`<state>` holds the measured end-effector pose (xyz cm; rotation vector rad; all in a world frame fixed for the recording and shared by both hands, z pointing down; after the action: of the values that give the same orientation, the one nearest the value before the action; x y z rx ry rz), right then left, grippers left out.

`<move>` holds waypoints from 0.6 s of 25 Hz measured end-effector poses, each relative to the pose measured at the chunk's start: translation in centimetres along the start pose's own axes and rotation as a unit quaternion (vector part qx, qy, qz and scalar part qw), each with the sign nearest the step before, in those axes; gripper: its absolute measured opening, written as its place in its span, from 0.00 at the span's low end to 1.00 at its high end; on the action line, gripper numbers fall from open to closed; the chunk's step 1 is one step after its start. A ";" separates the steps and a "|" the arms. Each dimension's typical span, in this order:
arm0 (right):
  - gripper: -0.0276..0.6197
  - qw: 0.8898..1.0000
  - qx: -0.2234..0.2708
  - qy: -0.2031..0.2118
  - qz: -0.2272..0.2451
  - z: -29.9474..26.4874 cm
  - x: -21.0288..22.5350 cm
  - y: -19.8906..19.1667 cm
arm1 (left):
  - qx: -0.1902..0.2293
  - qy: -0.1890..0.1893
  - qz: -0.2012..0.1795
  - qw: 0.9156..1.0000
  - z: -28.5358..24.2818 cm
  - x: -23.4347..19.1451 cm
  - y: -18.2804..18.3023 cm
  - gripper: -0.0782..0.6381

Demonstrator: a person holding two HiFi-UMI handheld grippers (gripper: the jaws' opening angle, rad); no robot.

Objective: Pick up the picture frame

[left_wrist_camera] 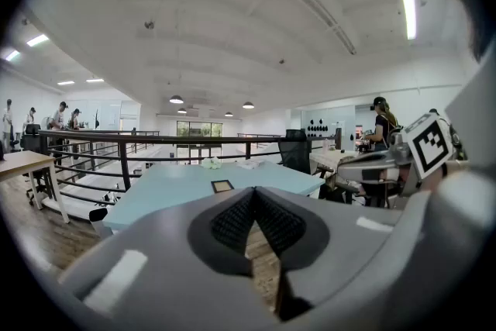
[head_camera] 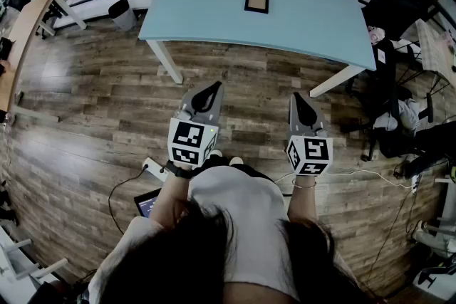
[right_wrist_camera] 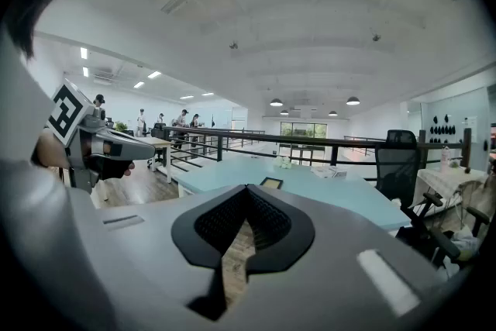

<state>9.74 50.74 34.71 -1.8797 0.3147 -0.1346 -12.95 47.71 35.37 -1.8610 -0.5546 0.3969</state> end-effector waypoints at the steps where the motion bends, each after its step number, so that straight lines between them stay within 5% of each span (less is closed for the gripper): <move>1: 0.05 1.000 0.005 0.000 -0.003 0.1 -0.1 0.0 | 0.000 0.000 0.002 1.000 0.1 0.1 -0.1 0.19; 15: 0.05 0.999 0.001 0.023 -0.027 -0.4 0.7 -1.4 | -0.007 0.010 0.035 0.999 -0.5 0.6 -1.2 0.19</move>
<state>10.48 50.62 36.14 -1.8864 0.2955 -0.2132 -12.41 48.05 36.70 -1.9000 -0.4806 0.4212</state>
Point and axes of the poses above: the fingertips, and each gripper's own axes: z backward along the fingers, x to its right, y out of its top, the point moved 4 cm from there along z, backward along the fingers, and after that the axes turned 7 degrees about -x, right-handed, at the moved point
